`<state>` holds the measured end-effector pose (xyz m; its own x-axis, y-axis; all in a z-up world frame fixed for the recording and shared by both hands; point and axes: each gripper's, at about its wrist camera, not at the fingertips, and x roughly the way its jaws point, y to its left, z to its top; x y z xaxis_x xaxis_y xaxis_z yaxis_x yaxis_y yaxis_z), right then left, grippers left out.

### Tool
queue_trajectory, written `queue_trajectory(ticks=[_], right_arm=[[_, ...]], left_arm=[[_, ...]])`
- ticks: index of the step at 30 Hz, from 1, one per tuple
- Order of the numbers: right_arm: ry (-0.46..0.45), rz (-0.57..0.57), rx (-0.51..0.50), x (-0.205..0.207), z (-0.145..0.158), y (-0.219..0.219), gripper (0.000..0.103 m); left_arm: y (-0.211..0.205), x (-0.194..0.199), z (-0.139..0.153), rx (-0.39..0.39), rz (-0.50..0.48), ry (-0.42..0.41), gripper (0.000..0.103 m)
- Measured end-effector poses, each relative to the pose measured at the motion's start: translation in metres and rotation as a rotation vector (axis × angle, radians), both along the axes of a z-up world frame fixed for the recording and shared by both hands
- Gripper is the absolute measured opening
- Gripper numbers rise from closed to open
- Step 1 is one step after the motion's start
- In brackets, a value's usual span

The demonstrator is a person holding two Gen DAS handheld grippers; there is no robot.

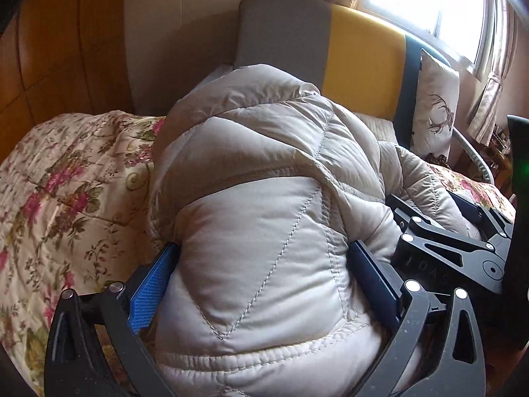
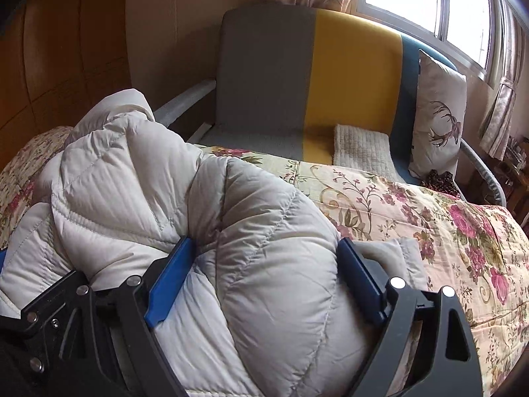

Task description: Fold large clothes

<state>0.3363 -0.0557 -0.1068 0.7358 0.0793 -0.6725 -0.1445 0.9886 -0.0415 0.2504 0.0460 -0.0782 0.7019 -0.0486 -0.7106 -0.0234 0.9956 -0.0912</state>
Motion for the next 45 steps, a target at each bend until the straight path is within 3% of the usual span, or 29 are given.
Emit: queue_trajectory(ticks=[5, 9, 12, 16, 19, 23, 35, 41, 45], right_arm=[[-0.046, 0.017, 0.001, -0.016, 0.009, -0.006, 0.089], [-0.09, 0.015, -0.016, -0.042, 0.026, -0.013, 0.101], [-0.109, 0.017, 0.01, -0.065, 0.04, -0.022, 0.101], [-0.142, -0.052, 0.126, -0.089, 0.063, -0.054, 0.101], [-0.155, -0.177, 0.226, -0.102, 0.076, -0.088, 0.101], [-0.158, -0.232, 0.353, -0.131, 0.078, -0.117, 0.101], [-0.177, -0.249, 0.193, -0.234, 0.055, -0.1, 0.101], [-0.071, -0.212, 0.105, -0.26, 0.037, -0.089, 0.101], [-0.054, -0.185, 0.102, -0.284, 0.03, -0.084, 0.101]], left_arm=[[-0.001, -0.017, 0.006, -0.018, 0.006, -0.06, 0.1], [0.007, -0.049, 0.014, -0.063, 0.013, -0.103, 0.1], [0.011, -0.078, 0.016, -0.082, 0.013, -0.136, 0.1], [0.014, -0.115, 0.016, -0.092, 0.013, -0.177, 0.1], [0.012, -0.136, 0.019, -0.055, 0.011, -0.189, 0.1], [0.006, -0.165, 0.021, -0.022, -0.011, -0.195, 0.1], [0.01, -0.219, 0.004, -0.039, 0.028, -0.09, 0.1], [0.018, -0.24, 0.002, 0.015, 0.114, -0.094, 0.1], [0.018, -0.255, 0.005, 0.05, 0.142, -0.099, 0.1]])
